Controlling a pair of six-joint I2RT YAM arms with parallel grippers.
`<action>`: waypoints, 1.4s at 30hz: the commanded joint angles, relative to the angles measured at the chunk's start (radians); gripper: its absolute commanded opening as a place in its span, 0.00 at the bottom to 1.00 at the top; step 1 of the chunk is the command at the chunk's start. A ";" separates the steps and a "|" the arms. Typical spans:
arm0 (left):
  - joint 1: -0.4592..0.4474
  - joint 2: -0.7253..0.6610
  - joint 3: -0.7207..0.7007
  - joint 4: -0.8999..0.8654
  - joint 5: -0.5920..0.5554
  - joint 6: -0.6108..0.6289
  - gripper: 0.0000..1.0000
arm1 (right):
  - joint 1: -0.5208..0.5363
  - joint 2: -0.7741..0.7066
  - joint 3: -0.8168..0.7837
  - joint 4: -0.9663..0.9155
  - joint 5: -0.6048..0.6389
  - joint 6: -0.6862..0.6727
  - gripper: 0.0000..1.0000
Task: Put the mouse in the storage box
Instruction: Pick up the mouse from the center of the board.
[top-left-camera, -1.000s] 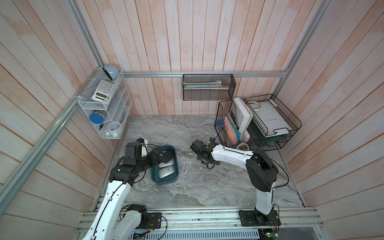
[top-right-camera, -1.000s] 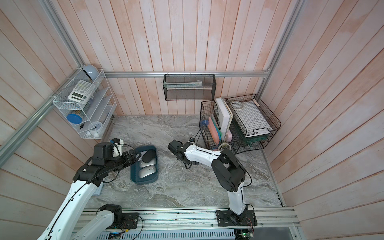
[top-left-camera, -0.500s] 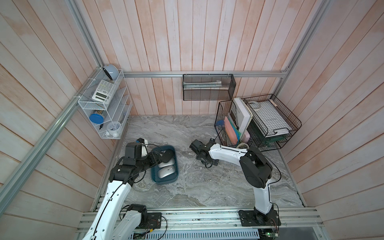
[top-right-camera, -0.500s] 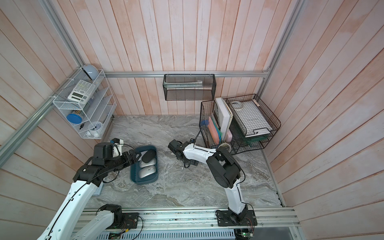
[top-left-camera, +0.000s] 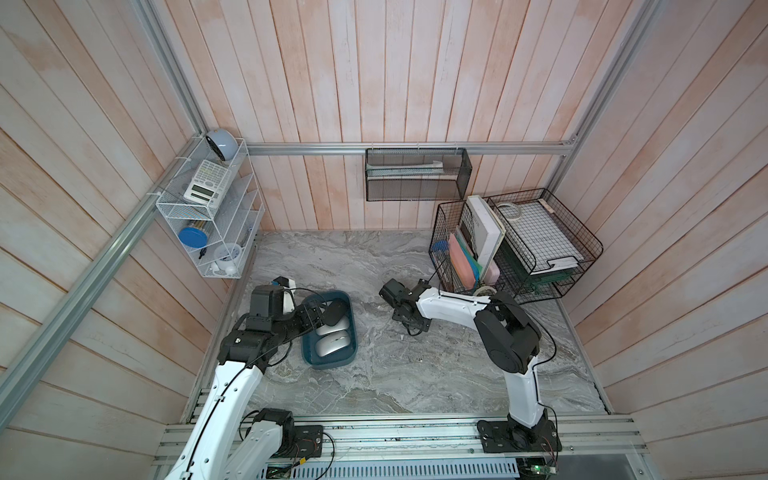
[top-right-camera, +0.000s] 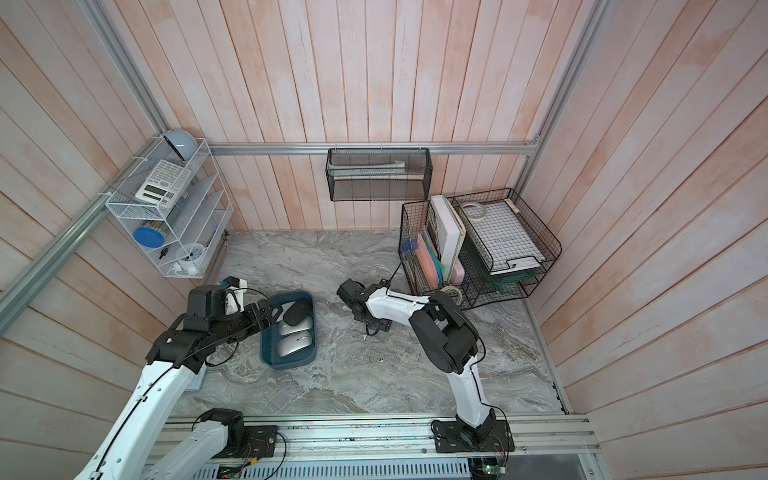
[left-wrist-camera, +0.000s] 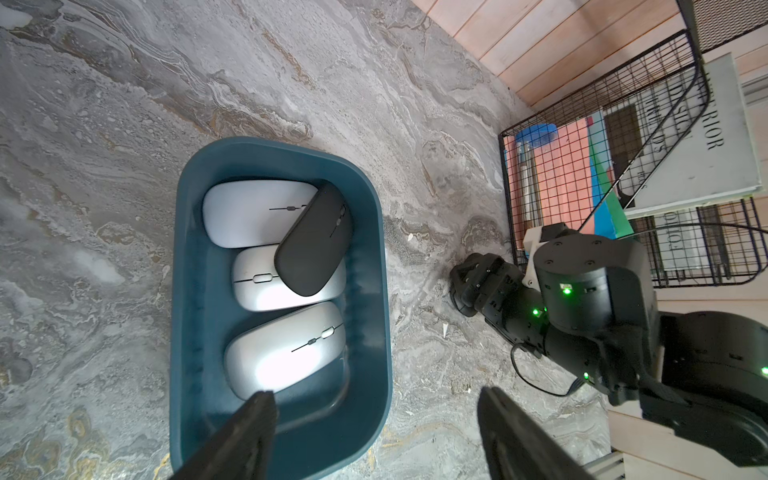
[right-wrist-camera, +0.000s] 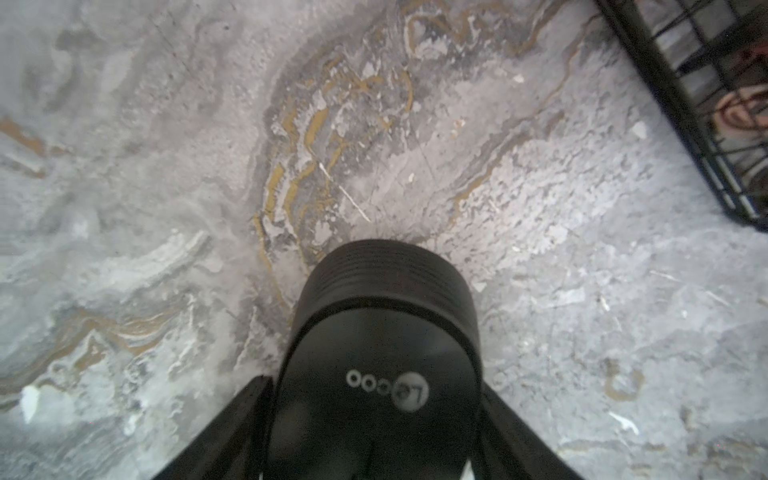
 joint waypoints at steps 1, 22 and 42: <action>0.005 -0.011 -0.017 0.007 0.012 0.019 0.82 | 0.002 0.018 -0.046 0.001 -0.047 -0.017 0.72; 0.002 -0.003 -0.023 0.033 0.068 0.000 0.82 | 0.006 -0.321 -0.360 0.243 -0.046 -0.627 0.47; -0.134 0.072 -0.057 0.236 0.398 -0.093 0.79 | 0.007 -0.866 -0.642 0.400 -0.503 -1.180 0.48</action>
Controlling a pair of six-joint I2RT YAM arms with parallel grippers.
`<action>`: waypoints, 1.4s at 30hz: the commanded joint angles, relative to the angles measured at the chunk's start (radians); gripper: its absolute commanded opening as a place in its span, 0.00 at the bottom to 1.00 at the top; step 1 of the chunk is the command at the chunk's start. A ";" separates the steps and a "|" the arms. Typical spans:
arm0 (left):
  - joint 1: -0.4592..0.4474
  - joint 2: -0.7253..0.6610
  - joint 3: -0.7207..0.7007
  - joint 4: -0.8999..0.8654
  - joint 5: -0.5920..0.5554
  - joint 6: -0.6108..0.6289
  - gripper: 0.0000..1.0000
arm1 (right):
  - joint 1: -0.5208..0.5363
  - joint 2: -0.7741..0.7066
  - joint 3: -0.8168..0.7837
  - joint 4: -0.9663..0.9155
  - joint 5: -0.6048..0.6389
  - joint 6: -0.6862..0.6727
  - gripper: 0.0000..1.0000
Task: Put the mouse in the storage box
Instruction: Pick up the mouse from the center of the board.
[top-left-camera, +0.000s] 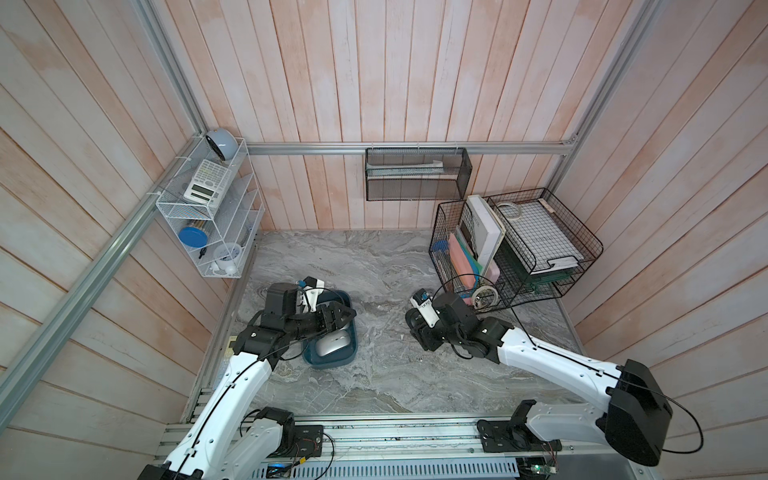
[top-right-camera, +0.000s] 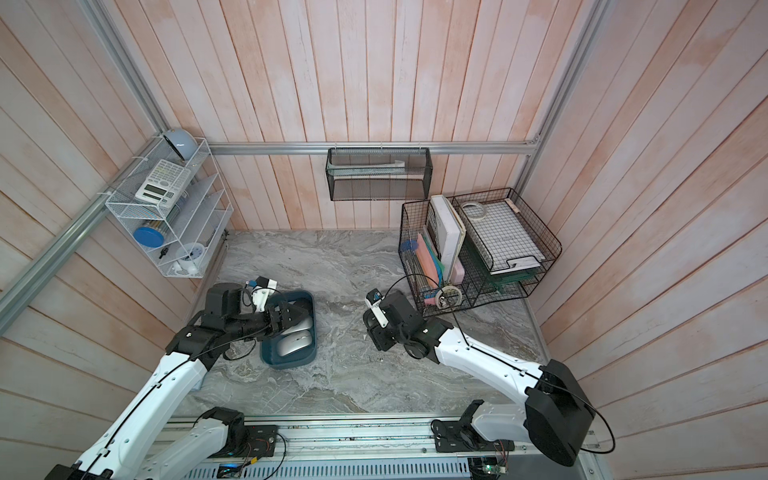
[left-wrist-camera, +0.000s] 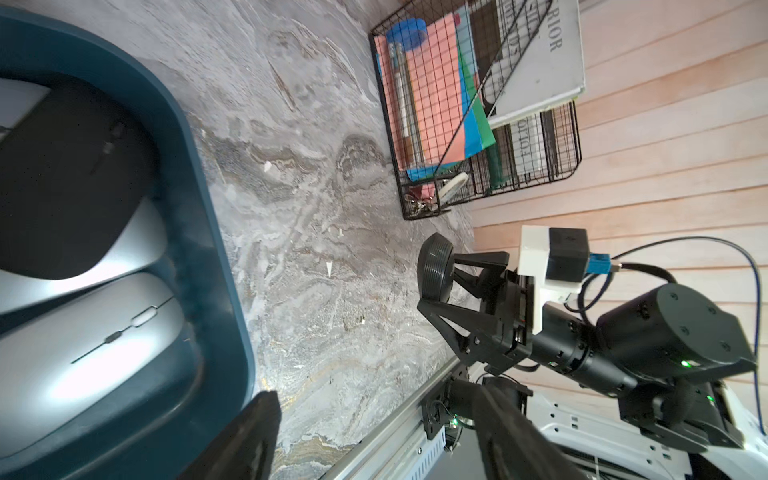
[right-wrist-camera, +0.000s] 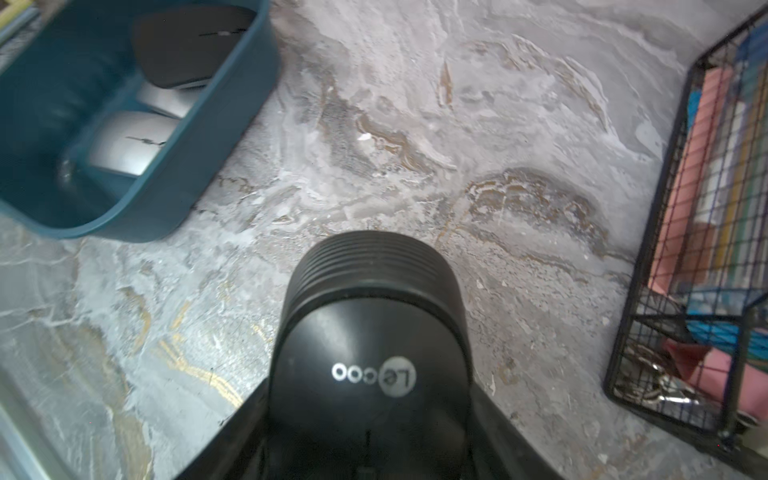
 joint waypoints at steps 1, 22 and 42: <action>-0.026 0.008 0.016 0.034 0.029 0.003 0.79 | 0.007 -0.060 -0.043 0.064 -0.137 -0.091 0.48; -0.294 0.055 0.029 0.067 -0.035 -0.023 0.77 | 0.147 -0.160 -0.146 0.197 -0.333 -0.321 0.45; -0.526 0.211 0.008 0.230 -0.097 -0.093 0.69 | 0.160 -0.147 -0.140 0.200 -0.347 -0.339 0.46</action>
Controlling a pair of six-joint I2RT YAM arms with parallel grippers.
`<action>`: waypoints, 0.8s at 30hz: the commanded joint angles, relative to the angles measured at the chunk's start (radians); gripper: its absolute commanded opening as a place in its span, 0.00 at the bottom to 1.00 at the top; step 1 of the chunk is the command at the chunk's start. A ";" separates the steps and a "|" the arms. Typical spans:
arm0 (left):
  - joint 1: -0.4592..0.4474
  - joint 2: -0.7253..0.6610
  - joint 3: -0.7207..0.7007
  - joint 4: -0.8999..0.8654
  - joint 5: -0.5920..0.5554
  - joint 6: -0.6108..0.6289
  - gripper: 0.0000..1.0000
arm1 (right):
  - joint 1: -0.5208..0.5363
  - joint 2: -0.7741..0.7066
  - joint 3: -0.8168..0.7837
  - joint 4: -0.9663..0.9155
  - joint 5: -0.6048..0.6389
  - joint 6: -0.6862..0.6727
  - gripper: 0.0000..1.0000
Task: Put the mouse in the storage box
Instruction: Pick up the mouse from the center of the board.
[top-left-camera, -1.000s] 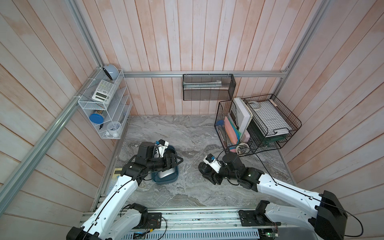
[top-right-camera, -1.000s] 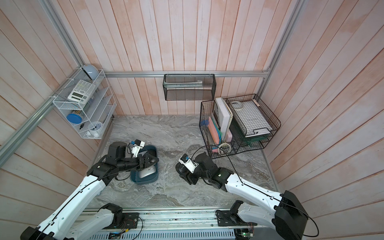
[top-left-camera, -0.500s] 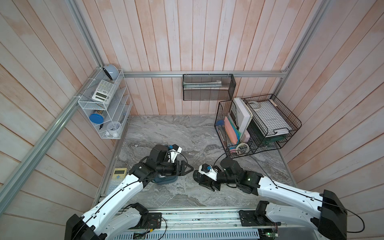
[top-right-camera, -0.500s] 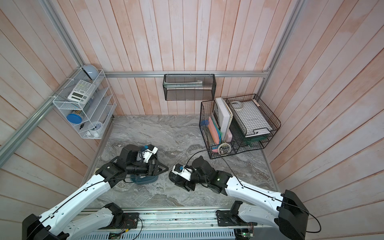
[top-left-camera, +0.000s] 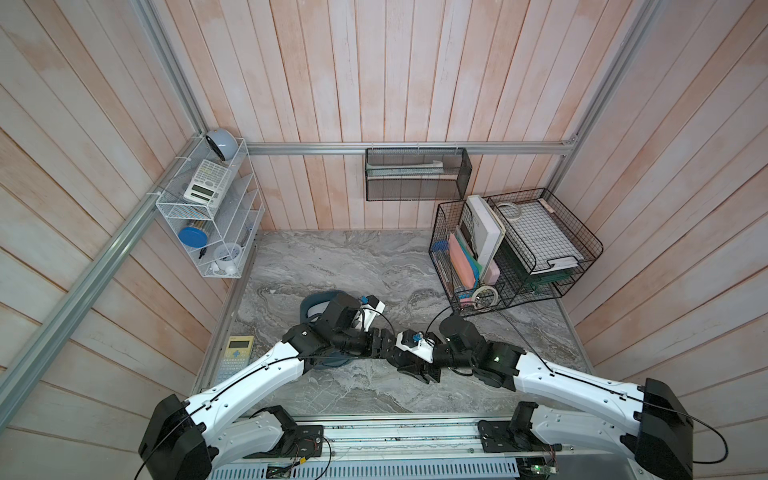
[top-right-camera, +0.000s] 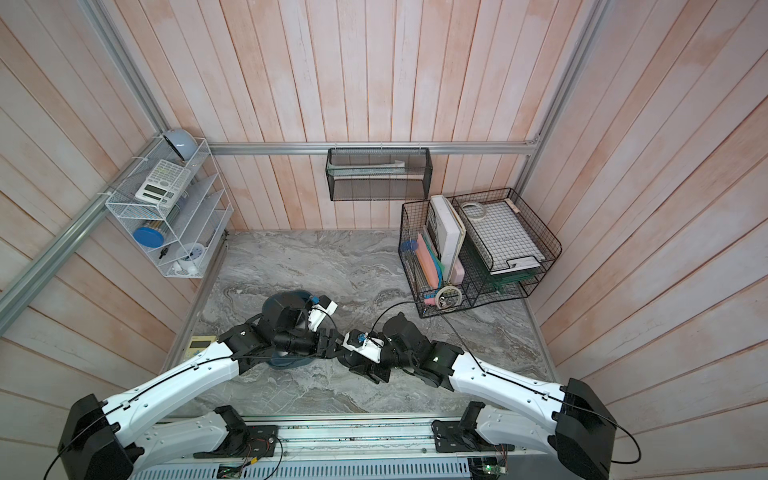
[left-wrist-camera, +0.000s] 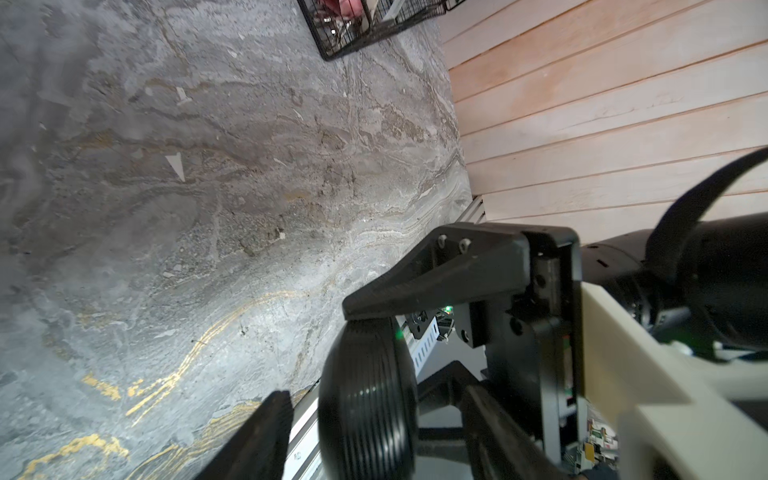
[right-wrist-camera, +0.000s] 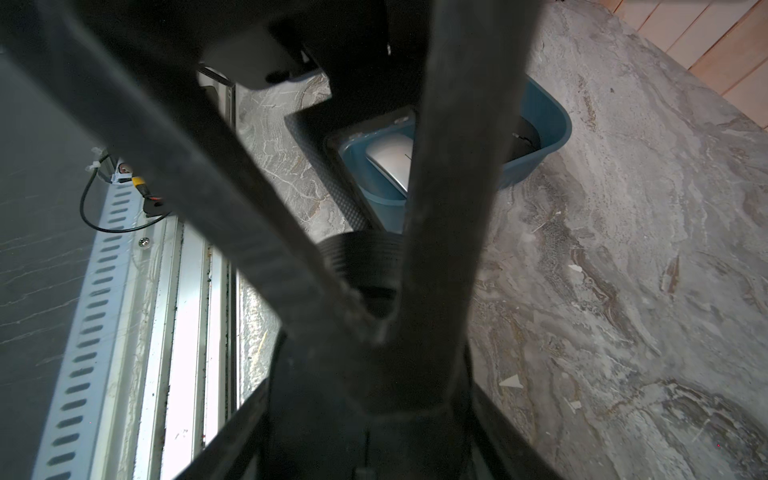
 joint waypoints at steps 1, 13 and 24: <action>-0.024 0.020 0.010 0.051 -0.017 -0.011 0.68 | 0.009 0.004 0.023 0.004 -0.022 -0.017 0.46; -0.059 0.055 0.010 0.075 -0.027 -0.031 0.51 | 0.008 0.011 0.023 0.009 -0.013 -0.021 0.48; -0.060 0.049 0.013 0.071 -0.035 -0.031 0.06 | 0.009 0.007 0.017 0.026 -0.001 -0.011 0.97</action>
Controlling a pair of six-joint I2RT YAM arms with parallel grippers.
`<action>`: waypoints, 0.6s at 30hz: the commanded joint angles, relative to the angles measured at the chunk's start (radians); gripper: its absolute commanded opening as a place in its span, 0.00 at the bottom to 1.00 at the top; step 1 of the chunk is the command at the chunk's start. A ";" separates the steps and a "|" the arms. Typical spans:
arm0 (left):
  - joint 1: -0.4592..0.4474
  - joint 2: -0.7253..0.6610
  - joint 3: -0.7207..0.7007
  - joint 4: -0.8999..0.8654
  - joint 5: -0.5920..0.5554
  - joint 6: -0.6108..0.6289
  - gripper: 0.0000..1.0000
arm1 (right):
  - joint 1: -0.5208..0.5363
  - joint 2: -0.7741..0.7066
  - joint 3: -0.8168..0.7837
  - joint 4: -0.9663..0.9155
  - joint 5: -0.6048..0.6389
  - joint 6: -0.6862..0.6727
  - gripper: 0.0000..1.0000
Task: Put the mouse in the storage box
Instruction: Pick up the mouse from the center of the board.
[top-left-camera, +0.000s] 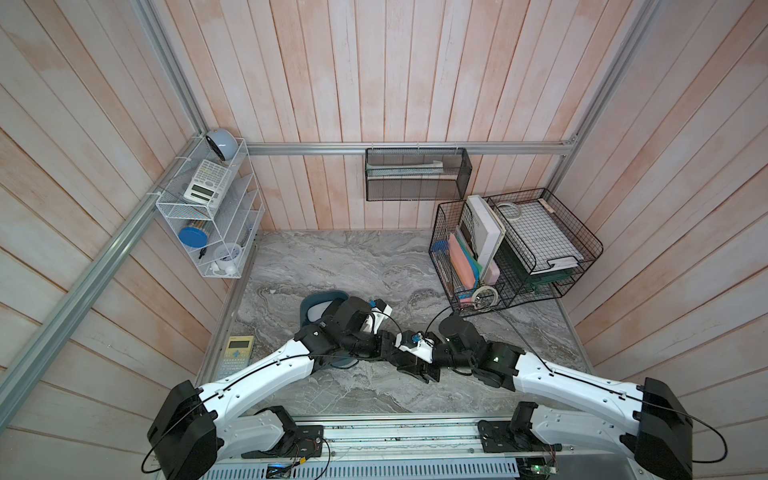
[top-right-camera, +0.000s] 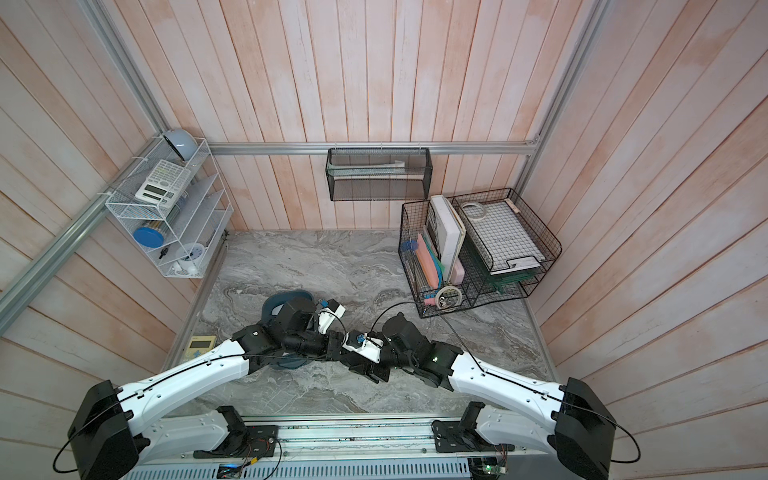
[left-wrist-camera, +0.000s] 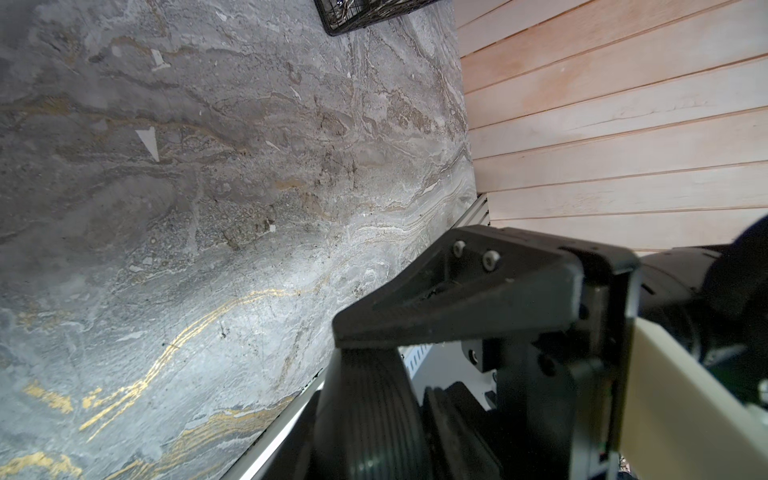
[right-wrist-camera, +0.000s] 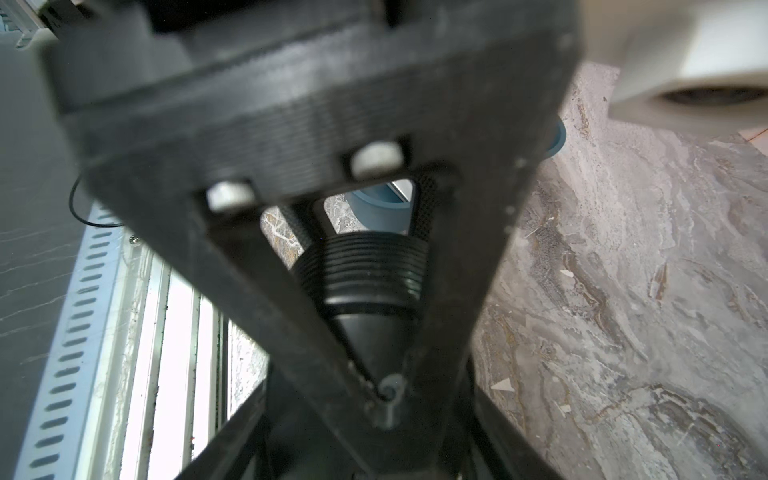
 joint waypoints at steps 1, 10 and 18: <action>-0.007 -0.007 0.014 0.019 -0.010 0.040 0.05 | 0.006 0.001 0.012 0.021 -0.004 0.013 0.98; 0.080 -0.072 0.009 -0.048 -0.086 0.054 0.00 | 0.006 -0.023 -0.021 0.055 0.024 0.020 0.98; 0.351 -0.215 -0.019 -0.182 -0.160 0.062 0.00 | 0.006 -0.020 -0.027 0.058 0.026 0.023 0.98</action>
